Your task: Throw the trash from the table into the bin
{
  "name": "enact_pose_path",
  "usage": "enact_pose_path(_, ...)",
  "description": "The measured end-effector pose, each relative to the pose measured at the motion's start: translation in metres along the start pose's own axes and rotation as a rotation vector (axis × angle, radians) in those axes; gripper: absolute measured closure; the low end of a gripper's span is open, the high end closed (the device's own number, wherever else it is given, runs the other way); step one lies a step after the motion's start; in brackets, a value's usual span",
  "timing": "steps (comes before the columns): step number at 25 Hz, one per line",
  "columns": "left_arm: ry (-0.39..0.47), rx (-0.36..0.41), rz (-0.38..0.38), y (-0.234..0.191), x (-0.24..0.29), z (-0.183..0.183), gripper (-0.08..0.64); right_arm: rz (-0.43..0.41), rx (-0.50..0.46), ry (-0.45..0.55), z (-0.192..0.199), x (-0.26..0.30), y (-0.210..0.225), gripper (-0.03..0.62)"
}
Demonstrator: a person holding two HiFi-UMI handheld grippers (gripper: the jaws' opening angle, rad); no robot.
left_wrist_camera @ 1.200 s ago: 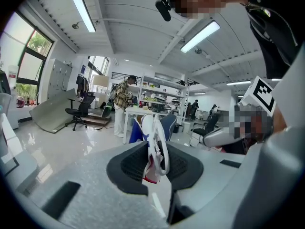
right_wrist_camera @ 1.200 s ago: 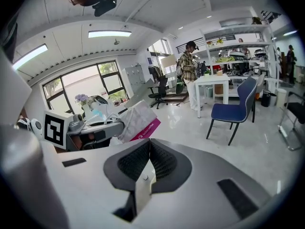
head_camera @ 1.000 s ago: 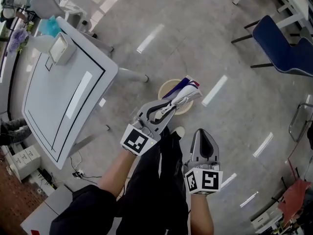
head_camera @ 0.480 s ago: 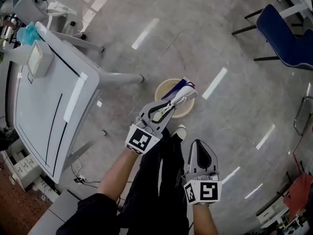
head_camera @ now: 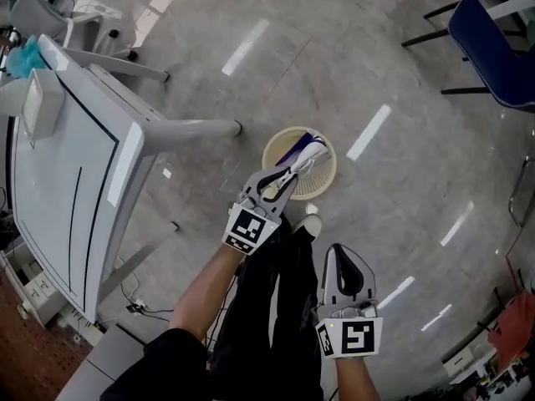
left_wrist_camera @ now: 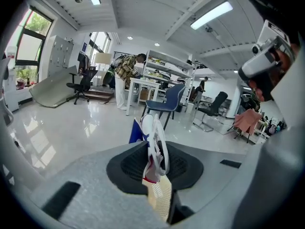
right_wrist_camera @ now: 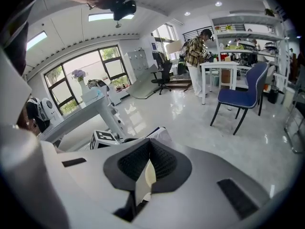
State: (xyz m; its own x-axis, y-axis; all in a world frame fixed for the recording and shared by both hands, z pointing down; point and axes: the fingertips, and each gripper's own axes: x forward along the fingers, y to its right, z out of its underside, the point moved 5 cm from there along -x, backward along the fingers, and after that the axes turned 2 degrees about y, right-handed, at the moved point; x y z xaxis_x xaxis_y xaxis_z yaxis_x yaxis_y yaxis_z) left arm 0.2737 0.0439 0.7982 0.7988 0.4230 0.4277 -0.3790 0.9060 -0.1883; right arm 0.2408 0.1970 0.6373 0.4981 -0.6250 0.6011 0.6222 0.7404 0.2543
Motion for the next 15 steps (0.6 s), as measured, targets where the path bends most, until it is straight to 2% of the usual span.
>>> enact_pose_path(11,-0.087,-0.035,-0.013,-0.008,0.031,0.1,0.489,0.03,0.003,-0.046,0.064,0.027,0.022,0.583)
enact_pose_path(15,-0.103,-0.037,0.004,-0.002,0.041,0.122,0.489,0.04,-0.006,-0.067,0.083,0.028,0.028,0.583)
